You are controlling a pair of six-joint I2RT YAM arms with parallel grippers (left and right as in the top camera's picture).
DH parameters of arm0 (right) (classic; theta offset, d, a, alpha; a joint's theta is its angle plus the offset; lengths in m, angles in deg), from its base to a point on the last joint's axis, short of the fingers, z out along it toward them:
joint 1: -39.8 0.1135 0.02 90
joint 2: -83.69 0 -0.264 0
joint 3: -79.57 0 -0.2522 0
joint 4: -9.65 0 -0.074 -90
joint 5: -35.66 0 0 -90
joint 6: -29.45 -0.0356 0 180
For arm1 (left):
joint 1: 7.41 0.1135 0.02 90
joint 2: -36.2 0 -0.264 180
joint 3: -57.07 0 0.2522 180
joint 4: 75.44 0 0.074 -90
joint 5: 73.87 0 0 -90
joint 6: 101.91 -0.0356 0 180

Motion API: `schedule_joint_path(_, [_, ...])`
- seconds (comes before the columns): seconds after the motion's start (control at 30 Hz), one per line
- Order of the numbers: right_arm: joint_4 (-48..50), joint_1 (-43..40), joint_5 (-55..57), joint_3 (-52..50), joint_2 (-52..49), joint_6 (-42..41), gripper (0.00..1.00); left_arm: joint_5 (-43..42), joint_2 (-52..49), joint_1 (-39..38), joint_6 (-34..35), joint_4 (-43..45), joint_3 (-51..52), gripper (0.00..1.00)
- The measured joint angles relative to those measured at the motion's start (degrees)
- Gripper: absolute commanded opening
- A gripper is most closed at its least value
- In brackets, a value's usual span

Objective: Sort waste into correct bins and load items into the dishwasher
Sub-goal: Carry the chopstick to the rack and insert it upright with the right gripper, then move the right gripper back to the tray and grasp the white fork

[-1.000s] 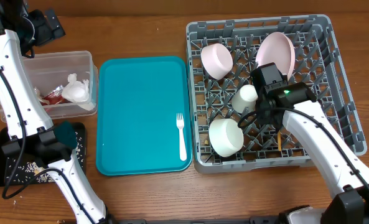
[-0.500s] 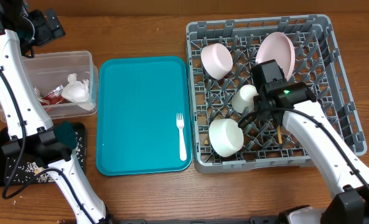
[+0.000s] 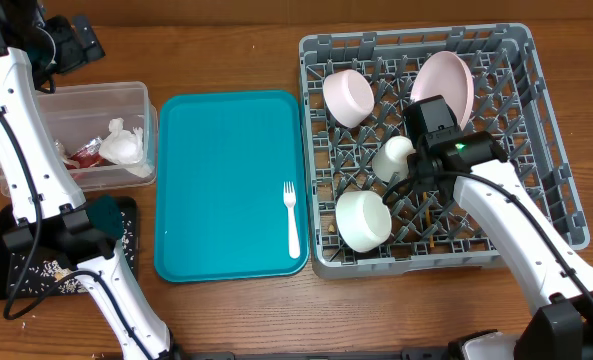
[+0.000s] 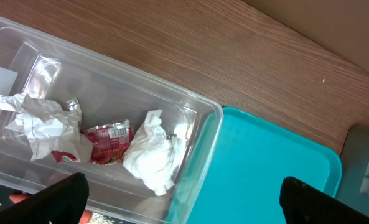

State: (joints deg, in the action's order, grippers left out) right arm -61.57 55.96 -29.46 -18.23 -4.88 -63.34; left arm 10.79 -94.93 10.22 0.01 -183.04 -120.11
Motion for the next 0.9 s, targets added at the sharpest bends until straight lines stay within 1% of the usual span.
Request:
schedule_joint_path(0.03, [0.24,0.00,0.04,0.00,0.00,0.00,0.54,0.00,0.00,0.00,0.00,-0.02,0.00,1.00])
schedule_joint_path(0.1, [0.37,0.00,0.00,0.00,0.00,0.09,0.49,0.00,0.00,0.00,0.00,0.00,0.00,1.00])
schedule_joint_path(0.2, [-2.16,0.13,-0.07,0.52,0.00,-0.52,0.49,0.00,0.00,0.00,0.00,0.00,0.00,1.00])
schedule_joint_path(0.3, [-5.62,0.83,-1.14,3.30,0.00,-1.46,0.48,0.00,0.00,0.00,0.00,0.00,0.00,1.00])
schedule_joint_path(0.4, [-6.75,2.40,-7.80,8.52,0.00,-2.12,0.42,0.00,0.00,0.00,0.00,-0.02,0.00,1.00])
schedule_joint_path(0.43, [-6.47,3.15,-11.91,10.64,0.02,-2.54,0.38,0.00,0.00,0.00,0.00,-0.02,0.00,1.00])
schedule_joint_path(0.5, [-4.90,4.39,-19.28,12.92,0.15,-4.26,0.33,0.00,0.00,0.00,0.00,0.00,0.00,1.00])
schedule_joint_path(0.6, [-1.57,6.27,-30.18,13.84,0.31,-9.29,0.29,0.00,0.00,0.00,0.00,0.00,0.00,1.00])
schedule_joint_path(0.67, [0.17,7.93,-34.49,13.81,0.24,-12.24,0.28,0.00,0.00,0.00,0.00,0.00,0.00,1.00])
schedule_joint_path(0.7, [1.29,8.85,-35.93,13.81,0.22,-13.44,0.27,0.00,0.00,0.00,0.00,0.00,0.00,1.00])
schedule_joint_path(0.8, [4.02,12.55,-38.10,13.66,0.22,-16.52,0.27,0.00,0.00,0.00,0.00,0.00,0.00,1.00])
schedule_joint_path(0.9, [5.60,18.18,-36.30,13.49,-0.39,-19.98,0.27,0.00,0.00,0.00,0.00,0.00,0.00,1.00])
